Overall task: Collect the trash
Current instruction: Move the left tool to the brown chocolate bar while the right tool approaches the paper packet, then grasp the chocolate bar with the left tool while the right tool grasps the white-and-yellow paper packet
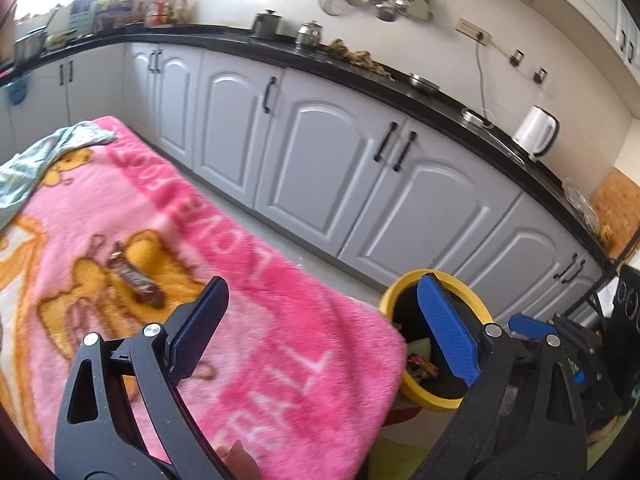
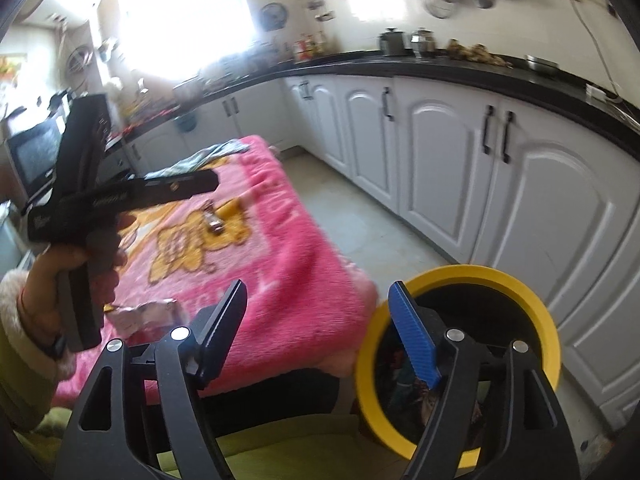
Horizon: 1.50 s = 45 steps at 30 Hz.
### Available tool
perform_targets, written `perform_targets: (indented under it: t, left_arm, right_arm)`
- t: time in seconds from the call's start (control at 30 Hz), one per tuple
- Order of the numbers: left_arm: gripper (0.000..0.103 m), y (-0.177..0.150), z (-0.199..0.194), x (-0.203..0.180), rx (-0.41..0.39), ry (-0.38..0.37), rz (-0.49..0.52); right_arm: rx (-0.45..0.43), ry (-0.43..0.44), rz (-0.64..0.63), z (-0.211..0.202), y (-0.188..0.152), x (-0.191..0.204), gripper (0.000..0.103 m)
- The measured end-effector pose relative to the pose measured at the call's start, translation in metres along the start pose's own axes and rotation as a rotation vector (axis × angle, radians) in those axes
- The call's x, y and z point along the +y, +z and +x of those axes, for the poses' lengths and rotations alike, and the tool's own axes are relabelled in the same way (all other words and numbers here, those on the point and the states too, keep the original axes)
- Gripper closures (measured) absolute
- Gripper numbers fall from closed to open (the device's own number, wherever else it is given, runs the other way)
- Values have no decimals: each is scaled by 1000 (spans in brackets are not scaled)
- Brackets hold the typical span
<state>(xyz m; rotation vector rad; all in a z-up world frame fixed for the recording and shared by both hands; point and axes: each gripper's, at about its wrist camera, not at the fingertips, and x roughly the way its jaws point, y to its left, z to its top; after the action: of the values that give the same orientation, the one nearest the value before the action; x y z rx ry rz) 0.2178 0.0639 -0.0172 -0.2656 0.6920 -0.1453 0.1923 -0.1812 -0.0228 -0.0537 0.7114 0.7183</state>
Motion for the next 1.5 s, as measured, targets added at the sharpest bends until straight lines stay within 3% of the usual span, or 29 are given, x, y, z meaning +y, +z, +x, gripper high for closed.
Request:
perform_targets:
  t: [0.5,0.7,1.03,1.27,1.33,1.43,1.5]
  left_arm:
    - [16,-5,-26,89,6,121,-89]
    - [16,-8,-20,112,42,140,-106]
    - [16,-1,23,150,174,95,-209]
    - [16,4,66,180,264,114,-287]
    - [16,5,74,191,276,142,-321]
    - [20,5,84,202,283,163,-361]
    - [34,5,88,207,277,189,-368]
  right_arm:
    - [160,199,-241,63,-19,123,23]
    - [185,271,-399,85,-26,163,21]
    - [287,358,-714,139,-30,212,14]
    - [345,444,-809,168,-31,230,14]
    - [366,477,-816,175,-32,233,16]
    - [411,548,-800,178,-35,234,35]
    - [403,550,-798,174,-38,233,38]
